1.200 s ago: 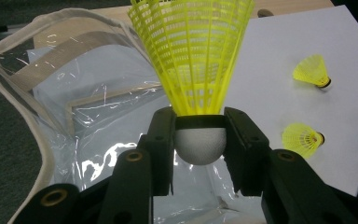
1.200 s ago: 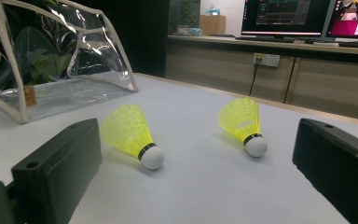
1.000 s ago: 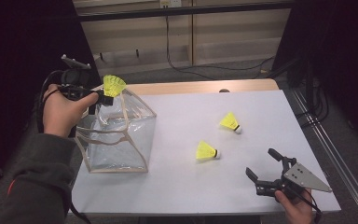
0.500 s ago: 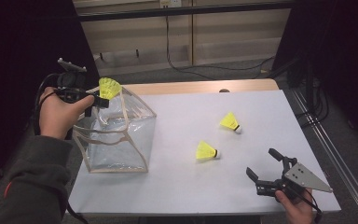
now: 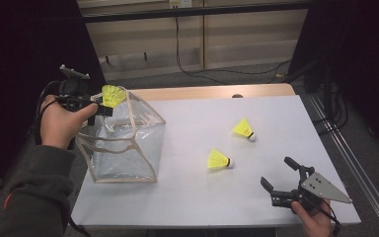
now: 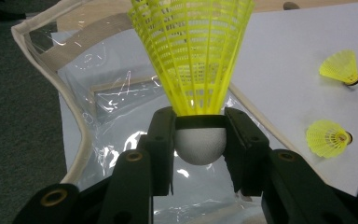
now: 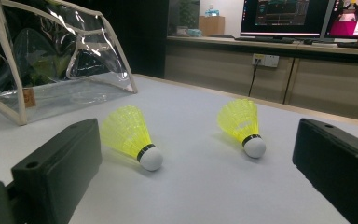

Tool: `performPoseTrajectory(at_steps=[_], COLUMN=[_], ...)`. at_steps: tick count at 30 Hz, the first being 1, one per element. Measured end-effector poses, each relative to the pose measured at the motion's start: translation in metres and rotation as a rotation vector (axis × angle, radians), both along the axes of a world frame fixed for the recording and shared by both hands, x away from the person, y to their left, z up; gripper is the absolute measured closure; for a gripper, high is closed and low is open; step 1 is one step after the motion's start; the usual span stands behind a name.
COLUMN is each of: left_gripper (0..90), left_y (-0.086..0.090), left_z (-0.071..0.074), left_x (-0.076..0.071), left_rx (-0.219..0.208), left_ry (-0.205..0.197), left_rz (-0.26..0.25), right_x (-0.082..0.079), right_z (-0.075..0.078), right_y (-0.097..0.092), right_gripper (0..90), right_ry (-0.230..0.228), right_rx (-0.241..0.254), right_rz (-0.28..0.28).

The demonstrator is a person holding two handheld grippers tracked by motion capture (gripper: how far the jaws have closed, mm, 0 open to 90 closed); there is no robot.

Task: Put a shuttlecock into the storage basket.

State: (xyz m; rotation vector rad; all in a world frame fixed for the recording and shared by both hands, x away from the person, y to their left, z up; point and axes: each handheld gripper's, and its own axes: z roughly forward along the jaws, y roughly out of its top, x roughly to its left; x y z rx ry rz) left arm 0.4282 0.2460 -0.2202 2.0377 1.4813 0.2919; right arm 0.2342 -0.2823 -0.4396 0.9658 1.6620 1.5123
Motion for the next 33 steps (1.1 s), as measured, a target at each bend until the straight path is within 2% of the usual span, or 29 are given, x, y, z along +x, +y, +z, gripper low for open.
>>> performPoseTrajectory(at_steps=[15,33], left_gripper=[64.9,64.8], left_y=[0.007,0.007], left_z=[-0.009,-0.02], left_x=[0.0,0.001], left_rx=[0.012,0.019], left_ry=[0.009,0.022], left_rz=[0.023,0.027], right_x=[0.0,0.0], right_z=[0.001,0.001], right_y=[-0.001,-0.001], right_gripper=[1.0,0.9], right_ry=[-0.004,-0.005], right_rx=[0.0,0.001], right_rz=[-0.001,-0.003])
